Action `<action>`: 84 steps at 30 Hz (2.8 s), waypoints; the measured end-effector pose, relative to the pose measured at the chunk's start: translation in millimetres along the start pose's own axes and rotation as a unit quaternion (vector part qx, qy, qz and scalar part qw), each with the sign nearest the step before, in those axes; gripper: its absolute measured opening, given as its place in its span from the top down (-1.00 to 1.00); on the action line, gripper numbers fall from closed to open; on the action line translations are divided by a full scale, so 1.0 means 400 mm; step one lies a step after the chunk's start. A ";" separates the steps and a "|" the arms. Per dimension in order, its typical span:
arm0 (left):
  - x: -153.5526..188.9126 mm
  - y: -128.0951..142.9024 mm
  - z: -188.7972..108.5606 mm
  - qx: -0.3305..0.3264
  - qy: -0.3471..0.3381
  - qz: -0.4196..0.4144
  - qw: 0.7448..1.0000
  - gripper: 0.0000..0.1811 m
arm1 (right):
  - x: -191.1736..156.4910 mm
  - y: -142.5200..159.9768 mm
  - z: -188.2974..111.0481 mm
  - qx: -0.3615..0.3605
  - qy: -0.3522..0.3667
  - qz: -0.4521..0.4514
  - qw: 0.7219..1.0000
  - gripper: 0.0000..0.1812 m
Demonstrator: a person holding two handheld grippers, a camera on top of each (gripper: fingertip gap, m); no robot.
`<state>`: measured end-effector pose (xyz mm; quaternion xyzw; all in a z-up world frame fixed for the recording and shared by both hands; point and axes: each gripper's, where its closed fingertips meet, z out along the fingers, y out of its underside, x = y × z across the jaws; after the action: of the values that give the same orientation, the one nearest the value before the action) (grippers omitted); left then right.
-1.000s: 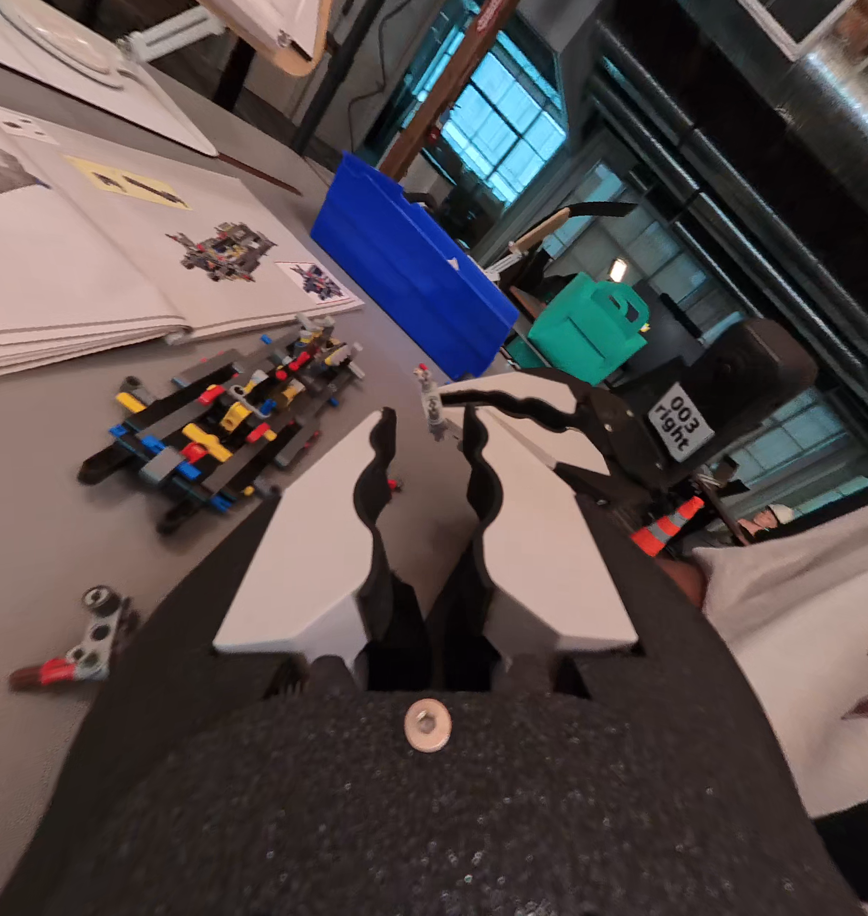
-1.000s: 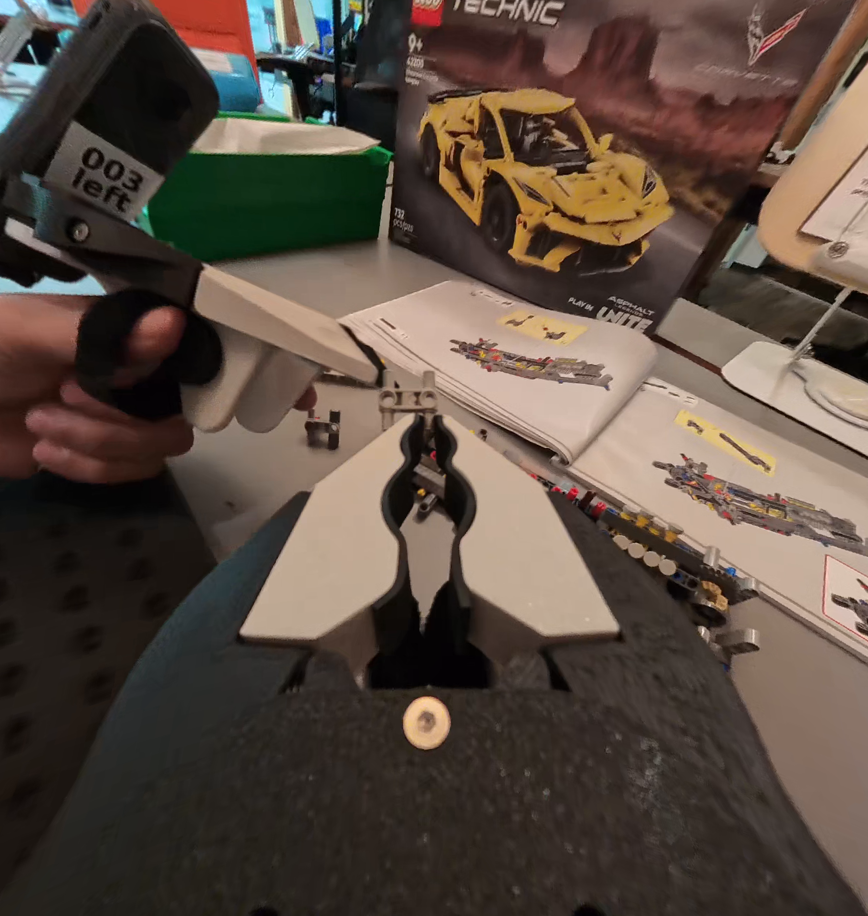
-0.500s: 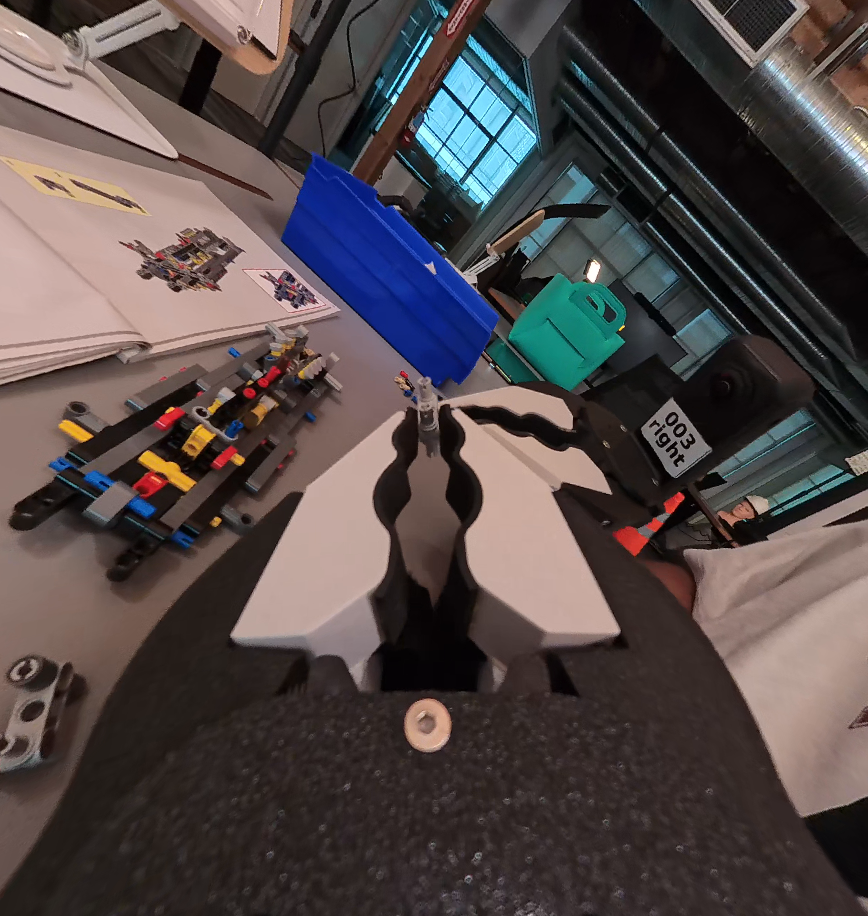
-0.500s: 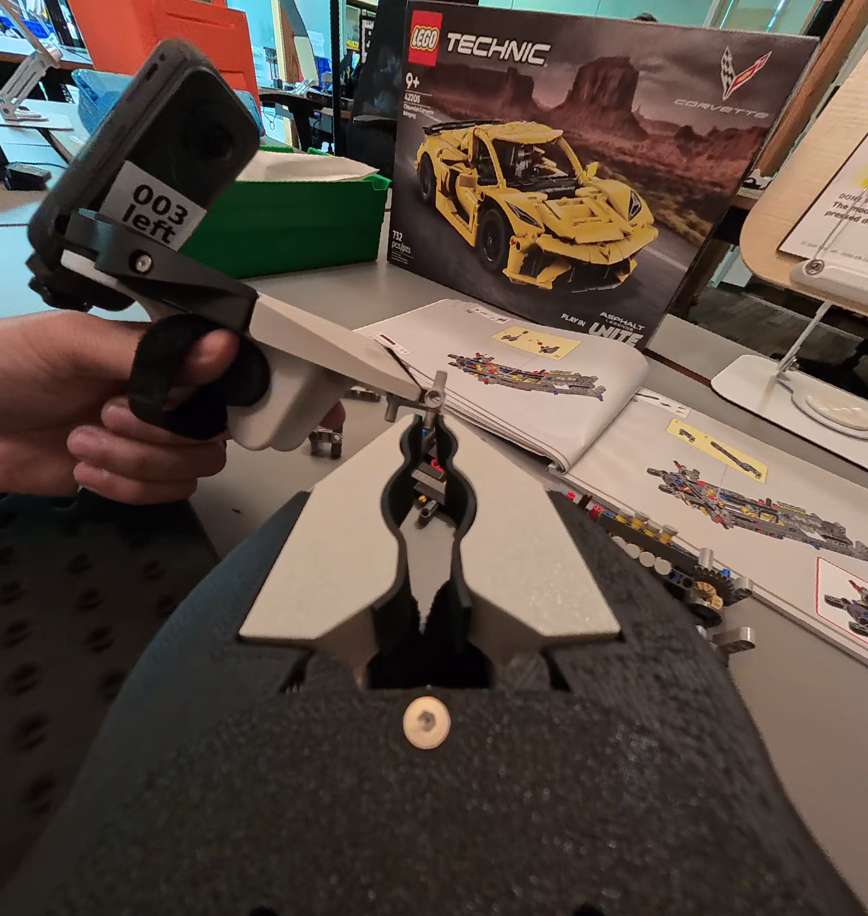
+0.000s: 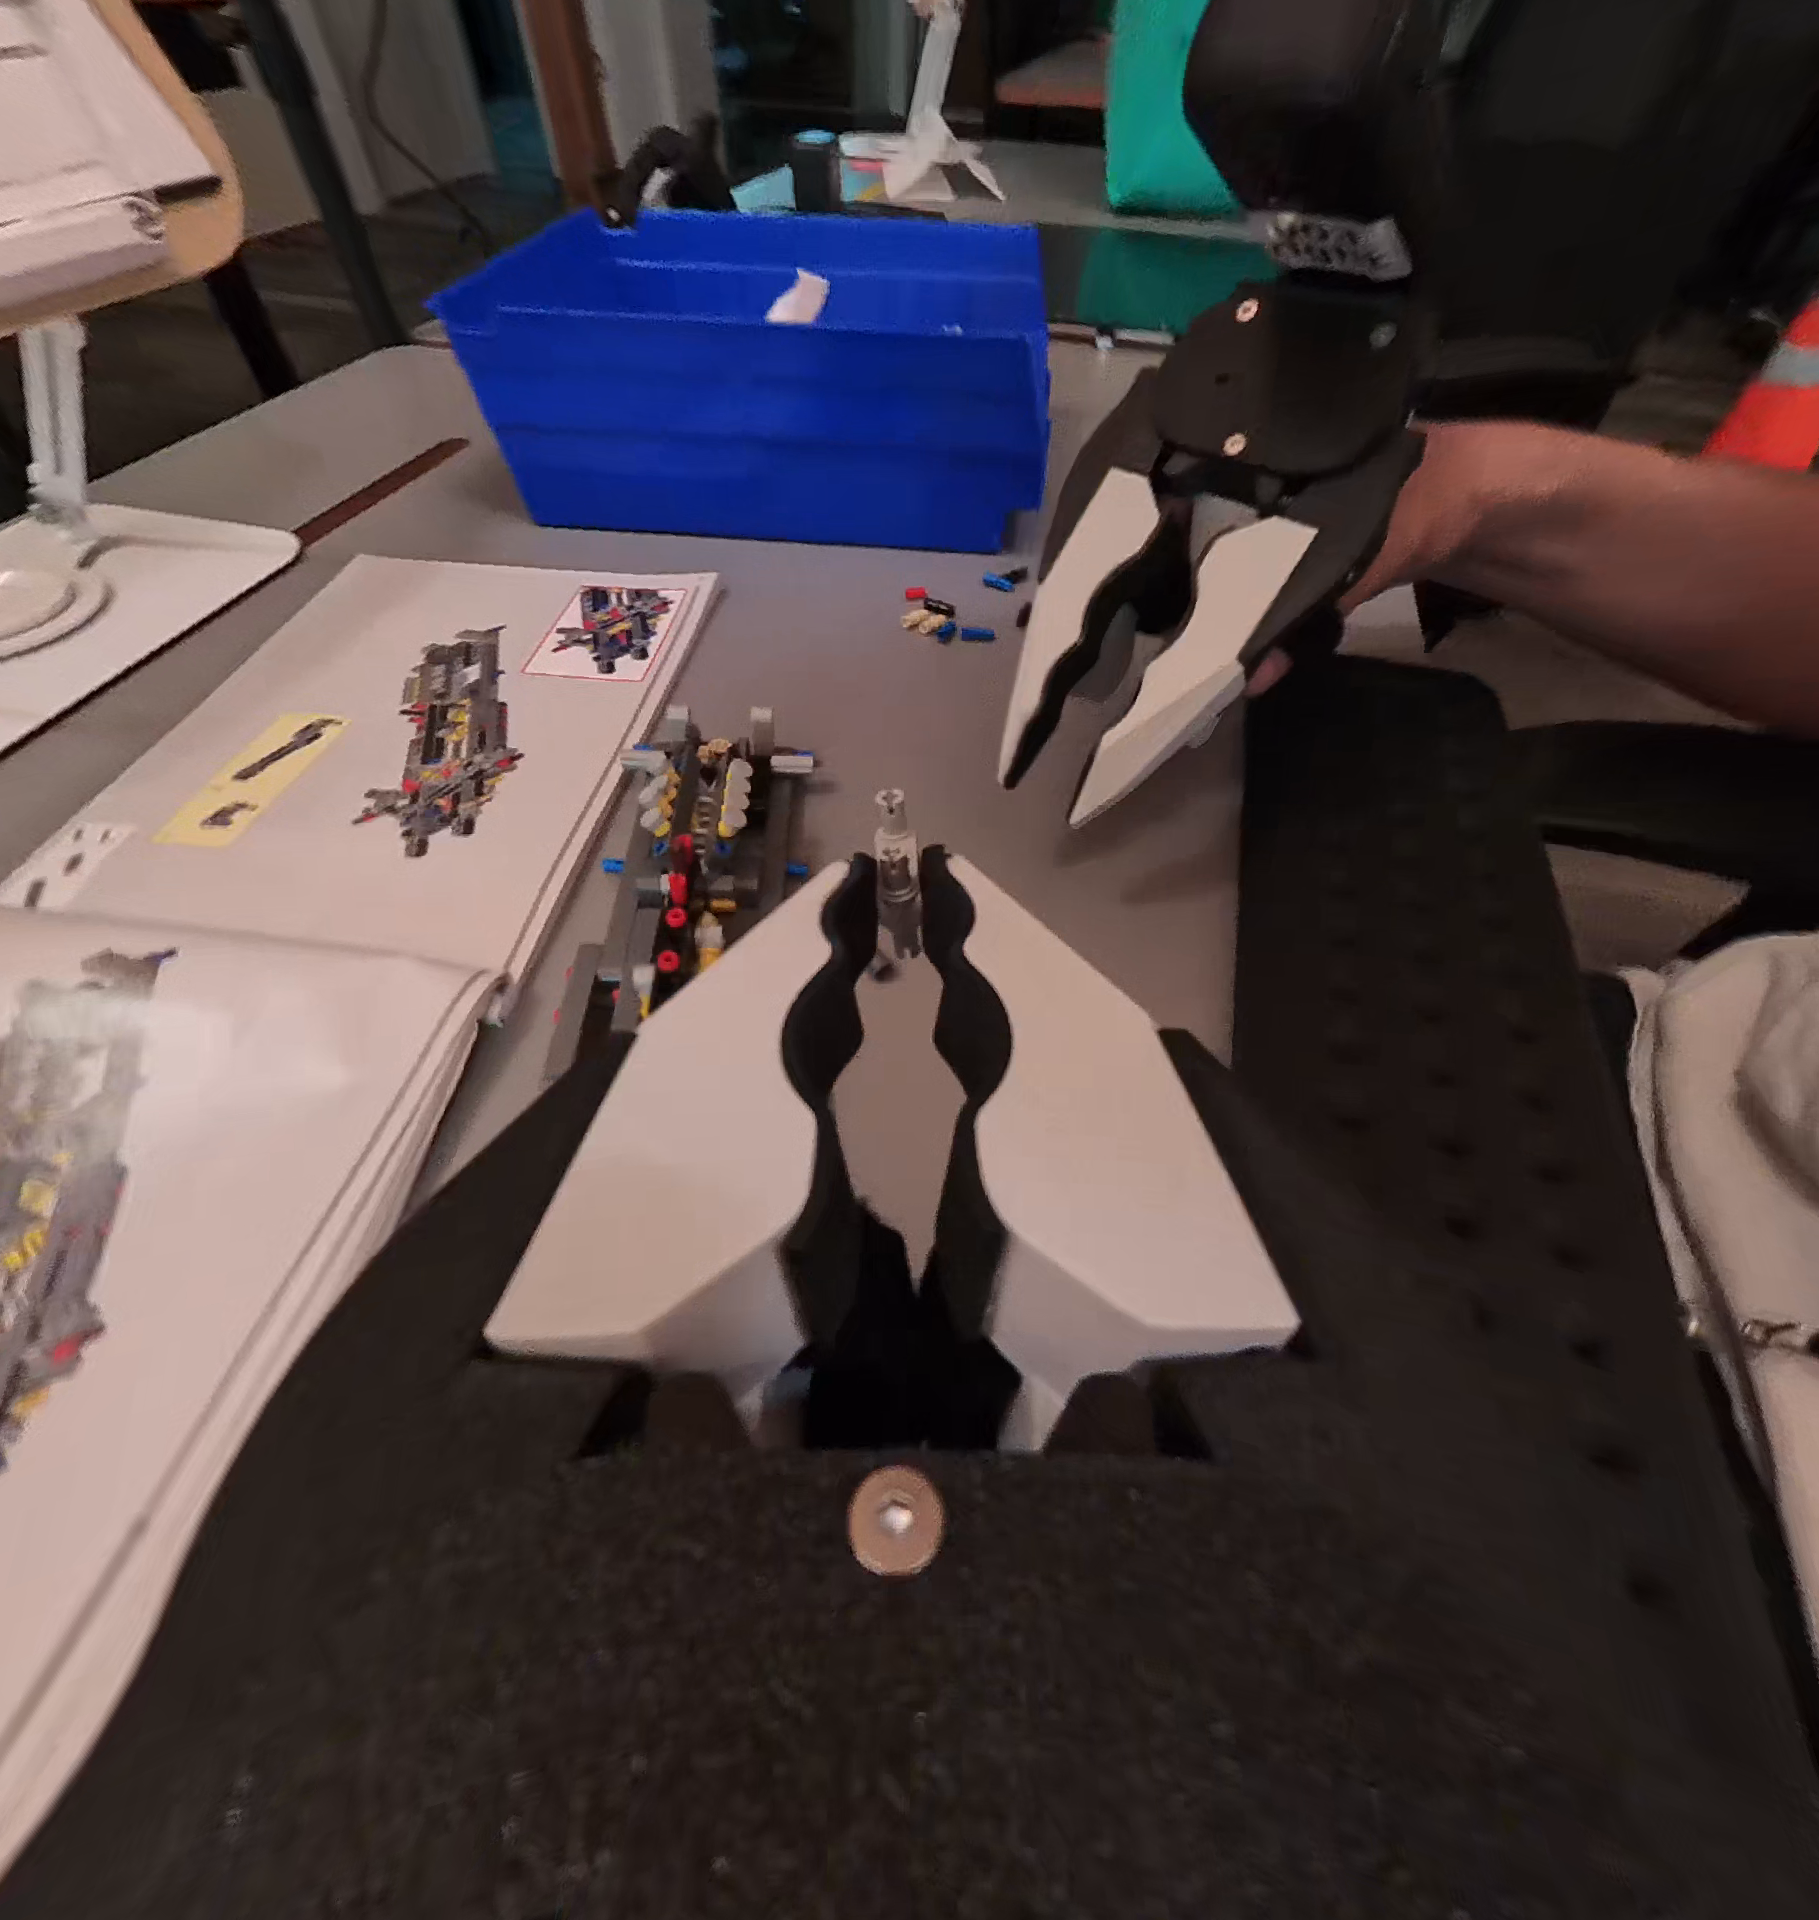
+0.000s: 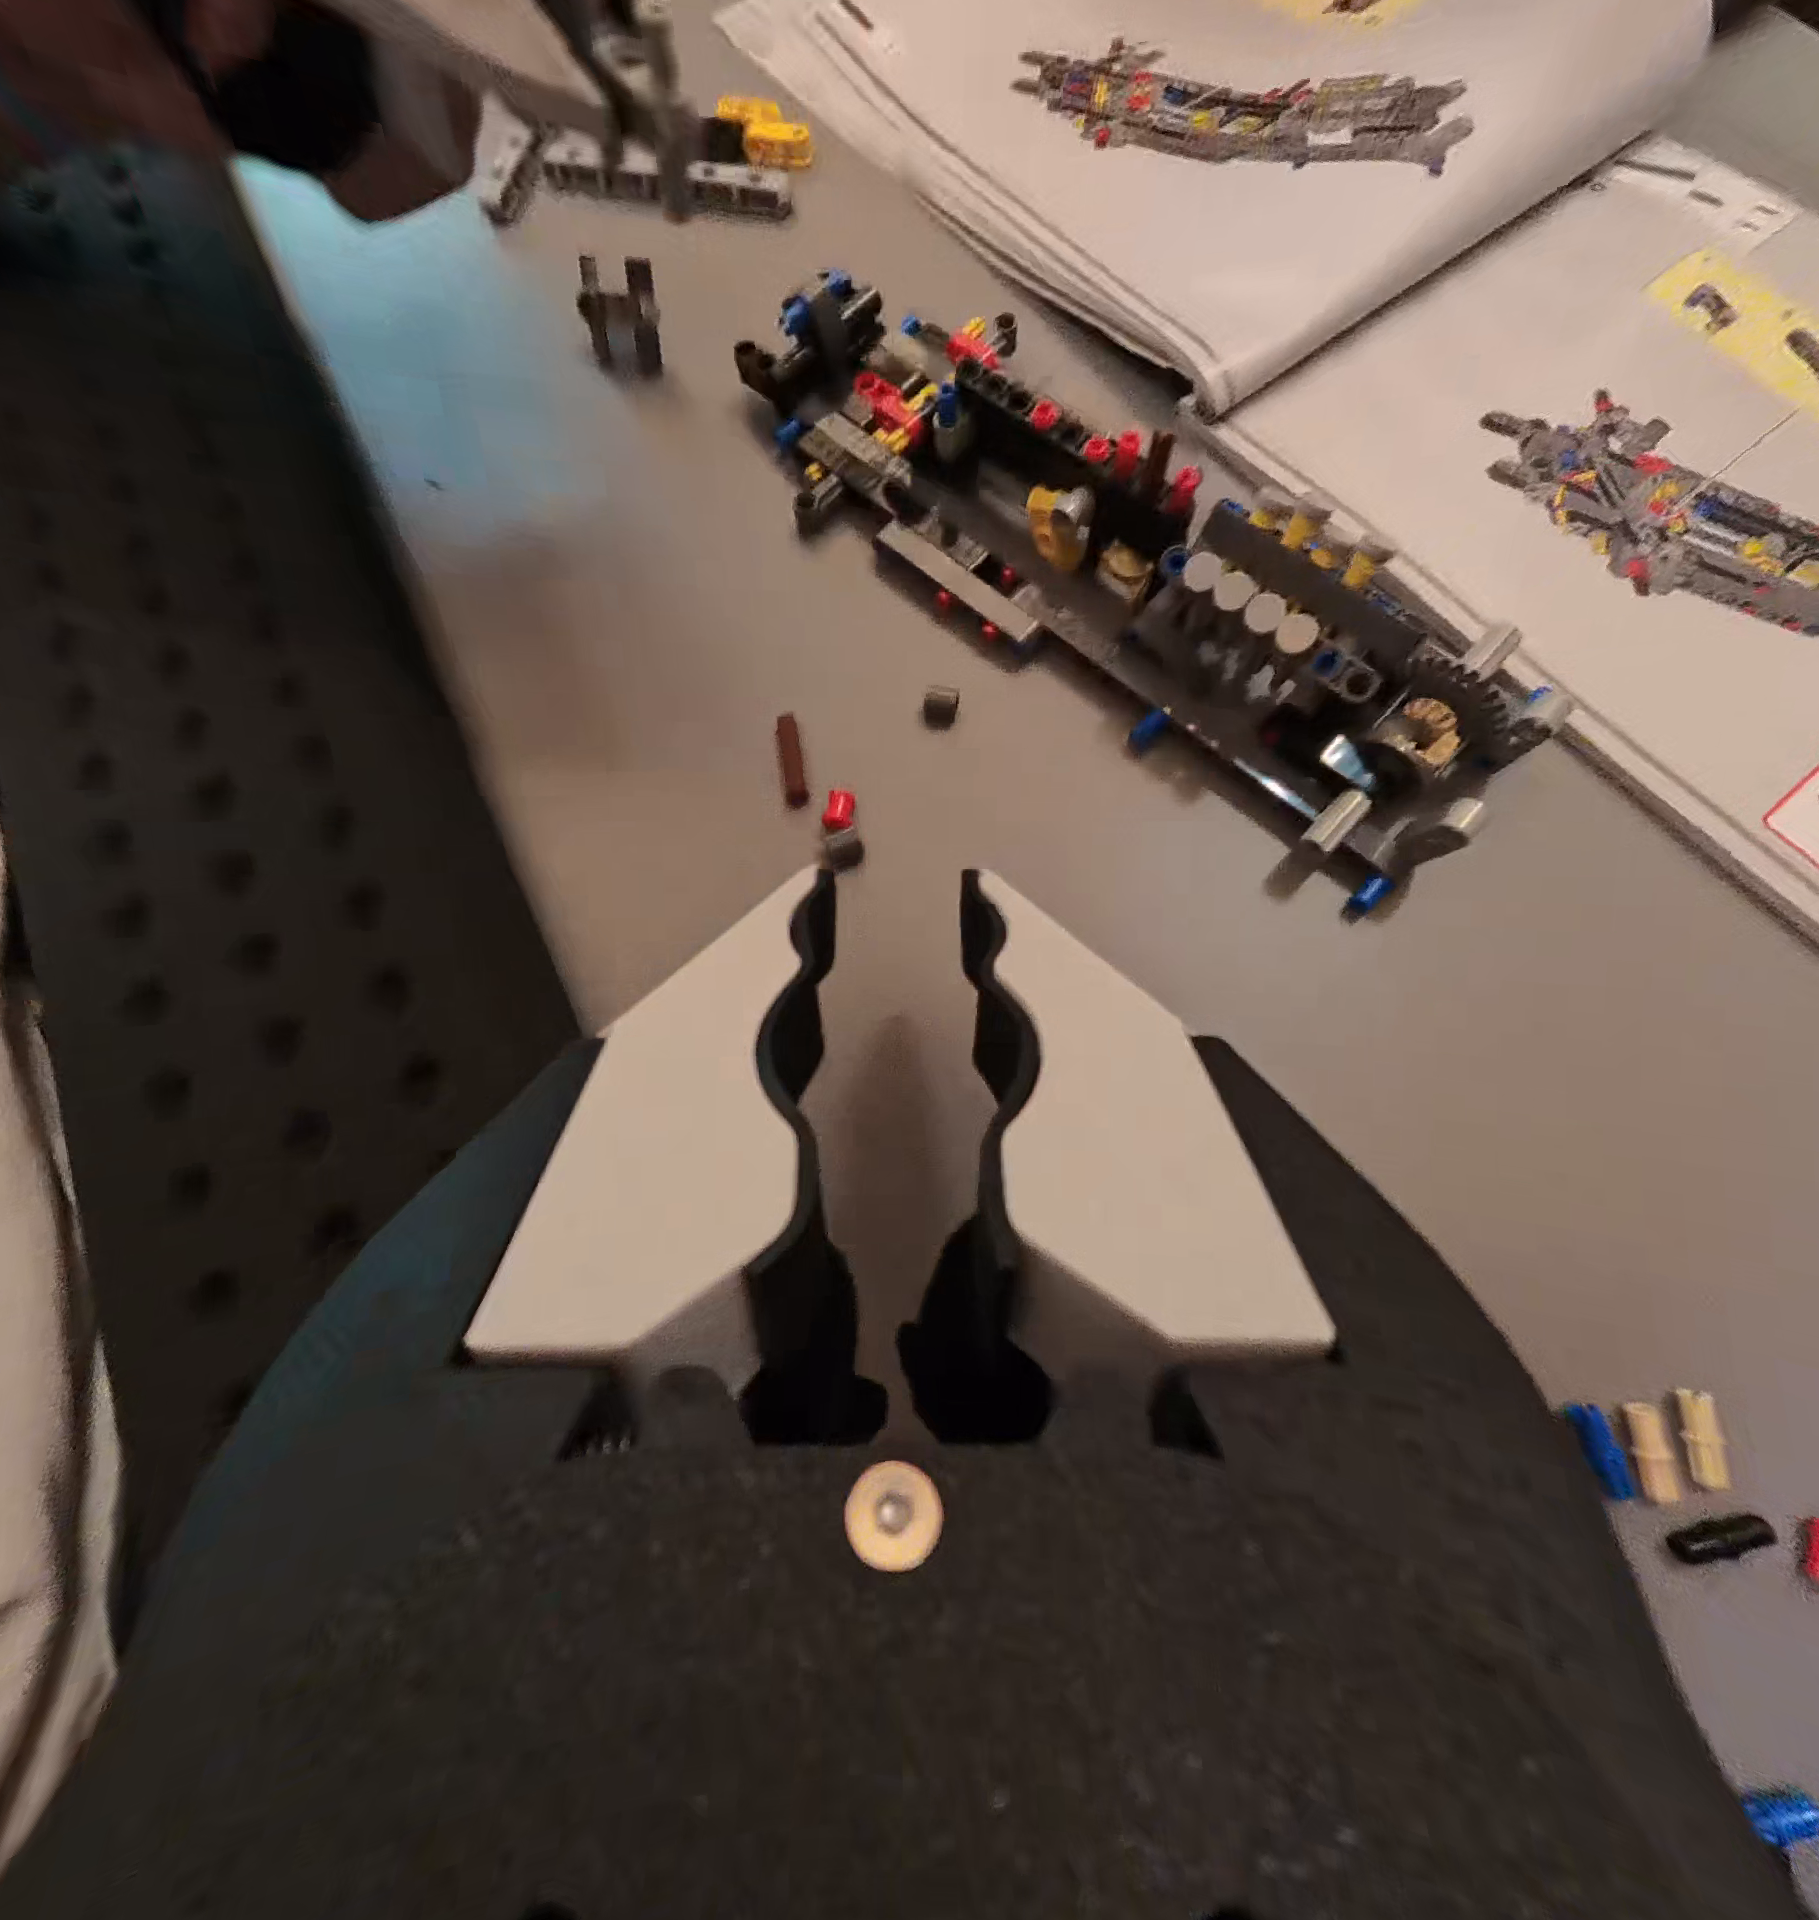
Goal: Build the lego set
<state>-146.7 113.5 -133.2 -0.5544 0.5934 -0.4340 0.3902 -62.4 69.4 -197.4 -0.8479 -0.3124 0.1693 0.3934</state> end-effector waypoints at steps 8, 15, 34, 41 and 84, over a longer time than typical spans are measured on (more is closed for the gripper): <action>-0.072 0.000 0.006 0.010 0.022 0.005 1.000 0.92 | -0.014 -0.017 0.099 -0.009 -0.001 -0.028 1.000 0.79; -0.122 0.003 -0.063 0.037 -0.026 0.002 0.999 0.93 | 0.052 -0.067 0.170 -0.026 -0.046 -0.073 0.996 0.81; -0.127 0.034 -0.045 0.015 -0.015 -0.010 1.000 0.93 | 0.005 -0.068 0.200 -0.026 -0.058 -0.174 0.983 0.92; -0.129 0.036 -0.045 0.012 -0.014 -0.015 1.000 0.93 | -0.006 -0.069 0.204 -0.030 -0.071 -0.151 0.986 0.83; -0.060 -0.063 -0.077 0.113 0.008 0.021 0.993 0.92 | -0.073 -0.428 0.063 0.329 -0.213 0.045 0.919 0.94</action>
<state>-165.8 139.6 -99.8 -0.4903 0.5550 -0.4947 0.4548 -165.7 149.0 -79.9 -0.6277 -0.2774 0.4564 0.5663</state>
